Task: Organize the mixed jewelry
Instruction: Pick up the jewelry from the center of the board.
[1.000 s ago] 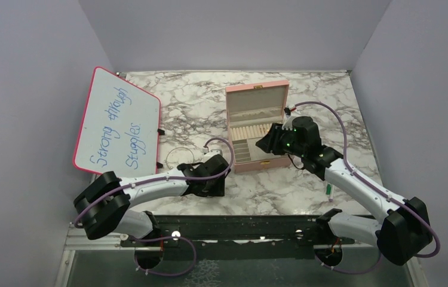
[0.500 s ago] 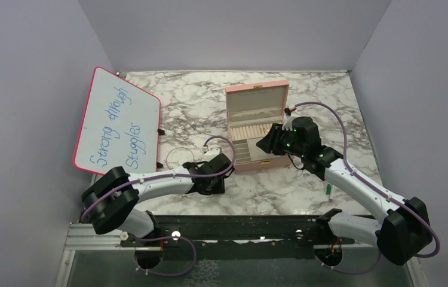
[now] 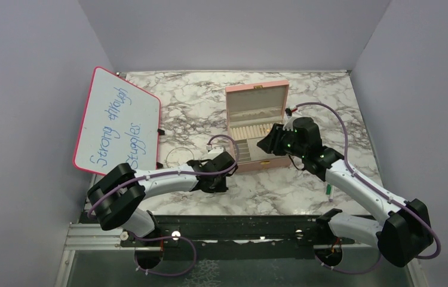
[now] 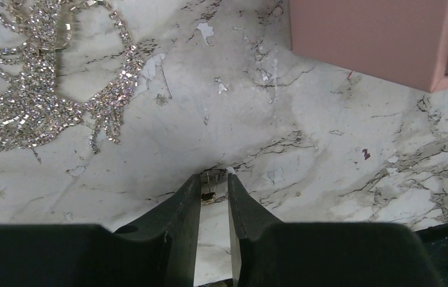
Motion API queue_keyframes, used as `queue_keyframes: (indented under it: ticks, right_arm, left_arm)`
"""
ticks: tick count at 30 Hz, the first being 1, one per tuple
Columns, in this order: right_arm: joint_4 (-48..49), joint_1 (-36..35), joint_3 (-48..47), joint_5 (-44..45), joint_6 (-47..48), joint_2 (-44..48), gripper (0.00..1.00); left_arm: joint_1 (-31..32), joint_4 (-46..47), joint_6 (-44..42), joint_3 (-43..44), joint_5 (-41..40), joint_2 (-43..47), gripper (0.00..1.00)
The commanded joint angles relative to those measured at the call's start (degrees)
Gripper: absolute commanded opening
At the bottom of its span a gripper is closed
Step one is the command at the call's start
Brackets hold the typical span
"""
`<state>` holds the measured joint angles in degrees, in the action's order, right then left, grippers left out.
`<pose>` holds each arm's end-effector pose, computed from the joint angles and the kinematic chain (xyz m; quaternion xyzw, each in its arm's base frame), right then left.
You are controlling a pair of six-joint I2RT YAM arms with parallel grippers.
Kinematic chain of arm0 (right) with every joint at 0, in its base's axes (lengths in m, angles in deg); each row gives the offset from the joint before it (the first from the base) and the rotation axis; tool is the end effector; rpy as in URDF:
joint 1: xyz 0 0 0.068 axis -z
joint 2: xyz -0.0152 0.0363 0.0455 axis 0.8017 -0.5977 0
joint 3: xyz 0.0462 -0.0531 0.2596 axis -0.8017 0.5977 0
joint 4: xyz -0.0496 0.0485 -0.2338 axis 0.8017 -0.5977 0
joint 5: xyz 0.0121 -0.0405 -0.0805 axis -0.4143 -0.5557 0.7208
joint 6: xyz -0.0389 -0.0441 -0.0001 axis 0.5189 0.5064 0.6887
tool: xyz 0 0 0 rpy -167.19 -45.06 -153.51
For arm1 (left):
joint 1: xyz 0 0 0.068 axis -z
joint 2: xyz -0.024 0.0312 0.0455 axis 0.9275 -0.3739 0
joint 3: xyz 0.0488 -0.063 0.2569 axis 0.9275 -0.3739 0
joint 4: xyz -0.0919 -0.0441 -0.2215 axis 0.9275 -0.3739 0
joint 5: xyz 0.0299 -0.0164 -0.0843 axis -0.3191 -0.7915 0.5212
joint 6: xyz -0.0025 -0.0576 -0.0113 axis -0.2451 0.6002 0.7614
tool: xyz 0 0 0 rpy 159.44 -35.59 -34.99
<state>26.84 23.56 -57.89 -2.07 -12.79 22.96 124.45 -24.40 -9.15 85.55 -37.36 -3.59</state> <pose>0.2047 0.1242 0.2633 -0.0252 0.8571 0.3152 0.4066 0.1480 -0.2088 0.1629 0.0041 0.9702 -0.1331 0.2024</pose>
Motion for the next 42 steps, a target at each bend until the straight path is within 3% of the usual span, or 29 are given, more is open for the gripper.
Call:
queue_keyframes:
  ticks: [1, 7, 19, 25, 34, 42]
  right_arm:
    - [-0.83, -0.32, 0.60, 1.28, 0.29, 1.21, 0.41]
    - [-0.56, -0.32, 0.77, 1.23, -0.04, 0.92, 0.41]
    - [-0.97, -0.33, 0.75, 1.42, -0.14, 0.92, 0.41]
    - [-0.79, -0.33, 0.60, 1.39, -0.29, 0.64, 0.41]
    - [-0.46, -0.32, 0.60, 1.60, -0.71, 0.51, 0.41]
    - [-1.24, -0.32, -0.33, 2.28, -2.43, 0.86, 0.41]
  left_arm:
    - [0.50, -3.07, -1.63, 0.32, 1.55, -1.67, 0.26]
    - [1.56, -4.44, -3.00, -0.67, 1.03, -0.38, 0.34]
    - [2.71, -7.15, -4.34, 0.22, -2.27, -2.57, 0.31]
    - [3.27, -8.66, -3.77, 0.55, -3.90, -3.36, 0.24]
    - [3.36, -9.18, -4.18, 1.43, -5.03, -2.65, 0.05]
    - [2.69, -8.24, -11.26, 5.67, -3.65, 2.47, 0.05]
